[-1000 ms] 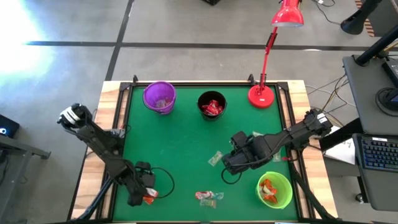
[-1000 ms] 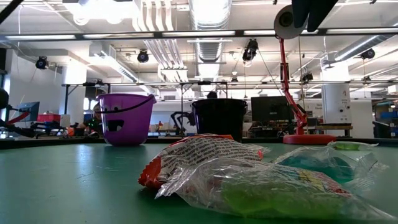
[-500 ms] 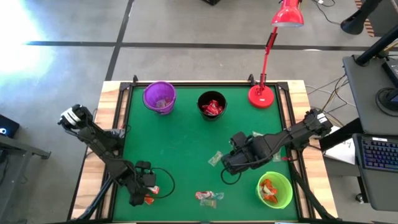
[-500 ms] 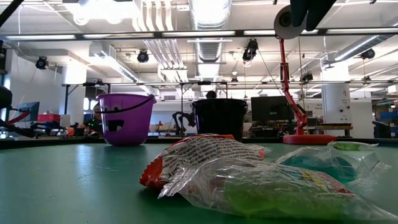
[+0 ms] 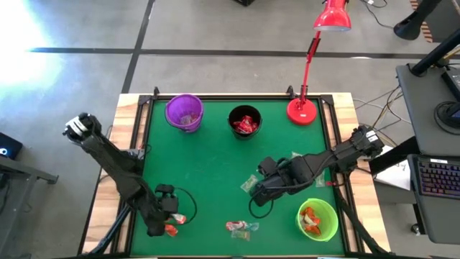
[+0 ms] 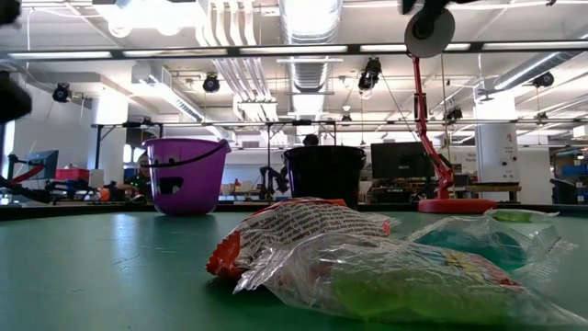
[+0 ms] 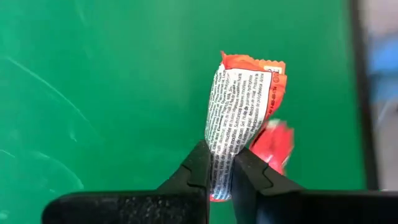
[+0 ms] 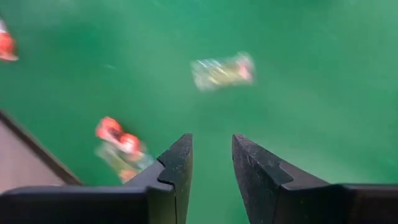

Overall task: Sort candy
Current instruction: Put the orange chocolate into the green bucket

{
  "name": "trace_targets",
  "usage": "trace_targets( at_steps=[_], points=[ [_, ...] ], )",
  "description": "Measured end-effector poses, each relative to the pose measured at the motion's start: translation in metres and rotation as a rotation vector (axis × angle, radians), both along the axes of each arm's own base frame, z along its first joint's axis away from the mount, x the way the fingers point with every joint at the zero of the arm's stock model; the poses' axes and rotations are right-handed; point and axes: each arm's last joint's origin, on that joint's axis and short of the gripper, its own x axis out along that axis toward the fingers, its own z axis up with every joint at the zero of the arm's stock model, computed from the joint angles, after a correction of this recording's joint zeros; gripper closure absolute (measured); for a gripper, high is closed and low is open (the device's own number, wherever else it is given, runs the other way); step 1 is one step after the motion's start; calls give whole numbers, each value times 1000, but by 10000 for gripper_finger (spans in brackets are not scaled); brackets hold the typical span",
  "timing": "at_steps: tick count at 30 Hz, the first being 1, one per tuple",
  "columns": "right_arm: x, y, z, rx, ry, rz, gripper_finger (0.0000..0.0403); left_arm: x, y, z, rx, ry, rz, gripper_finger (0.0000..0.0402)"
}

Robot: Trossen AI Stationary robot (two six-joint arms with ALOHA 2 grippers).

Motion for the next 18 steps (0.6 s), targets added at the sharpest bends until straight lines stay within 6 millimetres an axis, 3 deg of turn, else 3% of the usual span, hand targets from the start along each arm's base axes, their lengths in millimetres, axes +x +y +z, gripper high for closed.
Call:
trace_targets(
  at_steps=[10, 18],
  points=[
    [31, 10, 14, -92, -384, 114, 299, -12, 32, 63, -25, -431, 232, 394],
    [41, 7, 21, -148, -512, 73, 273, -17, 57, 97, 12, -718, 451, 395]
  ],
)
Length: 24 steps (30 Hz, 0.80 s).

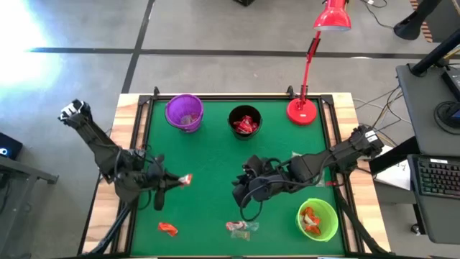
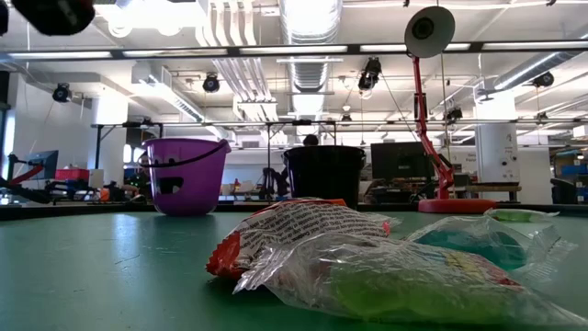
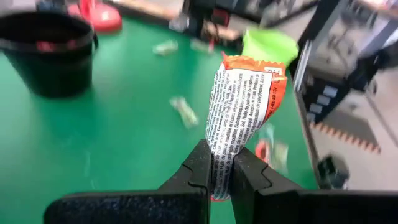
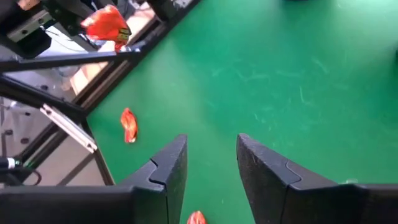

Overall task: Sort candy
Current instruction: Put the orange chocolate into the green bucket

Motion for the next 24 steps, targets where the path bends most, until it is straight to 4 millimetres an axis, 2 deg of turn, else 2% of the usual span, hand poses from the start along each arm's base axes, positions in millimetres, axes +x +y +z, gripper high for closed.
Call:
trace_targets(
  at_steps=[7, 15, 24],
  points=[
    [8, -6, -2, -55, -14, 29, 278, 8, 9, 16, 52, -106, 8, 395],
    [10, -9, -2, -26, -20, -5, 277, 14, 17, 16, 71, -102, 52, 395],
    [23, -21, 2, -105, -93, 36, 275, 24, 26, 16, 65, -112, 126, 395]
  ],
)
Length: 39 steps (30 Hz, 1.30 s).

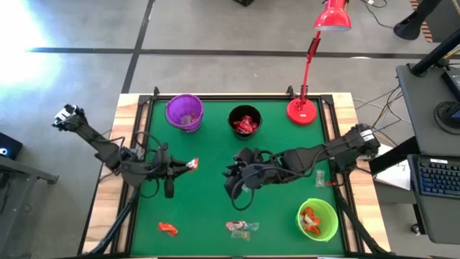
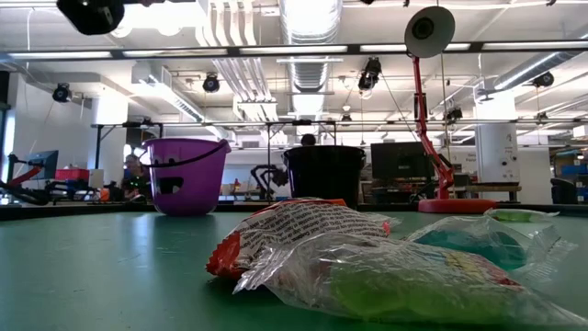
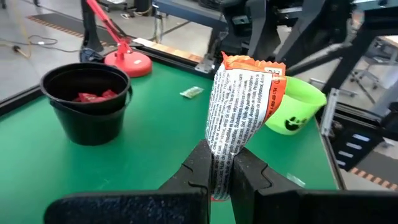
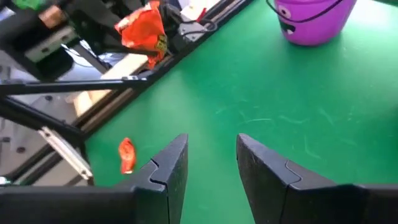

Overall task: Sort candy
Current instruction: Put the orange chocolate into the green bucket

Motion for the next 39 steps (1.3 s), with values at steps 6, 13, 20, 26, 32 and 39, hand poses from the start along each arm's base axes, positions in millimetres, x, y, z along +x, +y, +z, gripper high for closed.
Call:
trace_targets(
  at_steps=[6, 13, 20, 26, 32, 39],
  points=[
    [11, -8, -12, -88, 48, 50, 268, 8, 7, 3, -16, -24, 7, 395],
    [25, -25, -13, -89, -5, 30, 228, 15, 17, 8, 11, -55, 12, 395],
    [39, -37, 3, -148, -187, 39, 212, 23, 26, 5, 19, -38, 64, 395],
    [45, -51, 3, -141, -216, 1, 211, 33, 26, -4, 21, 12, 31, 395],
    [50, -54, -4, -95, -207, 14, 211, 41, 27, -9, 55, 36, 43, 395],
    [51, -53, -6, -47, -209, 6, 211, 44, 31, -9, 91, 37, 53, 395]
  ],
)
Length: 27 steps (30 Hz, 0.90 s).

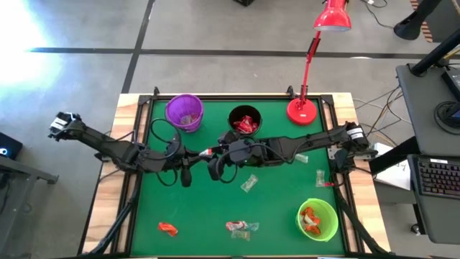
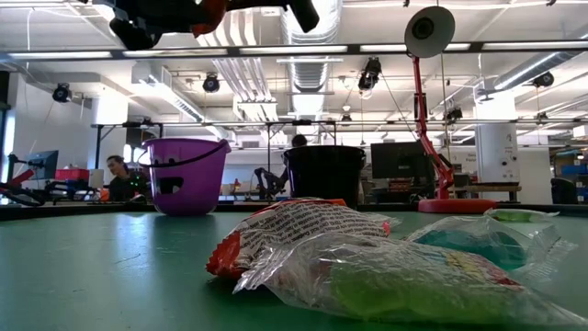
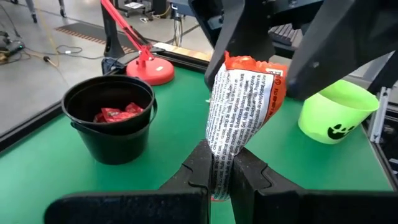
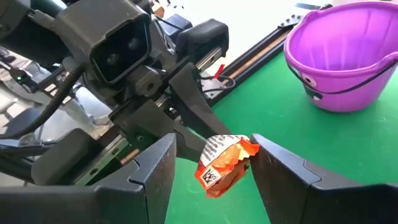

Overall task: Sort candy
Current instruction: Put the orange chocolate into the green bucket

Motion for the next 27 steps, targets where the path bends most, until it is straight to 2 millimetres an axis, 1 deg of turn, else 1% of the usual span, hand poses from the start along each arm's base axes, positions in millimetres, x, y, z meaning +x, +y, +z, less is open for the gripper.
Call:
trace_targets(
  at_steps=[3, 6, 15, 19, 23, 27],
  points=[
    [0, 0, 0, 4, -1, 0, 212, 0, 2, 0, 6, 1, 4, 395],
    [0, 0, -1, 2, 5, -3, 227, 0, 4, 1, 7, -1, 12, 395],
    [2, 0, -6, 0, 17, -10, 325, 1, 4, 1, 21, 1, 12, 395],
    [4, 0, -8, -1, 22, -10, 360, 1, 4, 1, 20, -2, 13, 395],
    [4, 0, -8, -1, 23, -7, 382, 1, 4, 2, 22, -6, 13, 395],
    [4, 0, -8, -2, 24, -4, 391, 1, 4, 2, 21, -8, 13, 395]
  ],
)
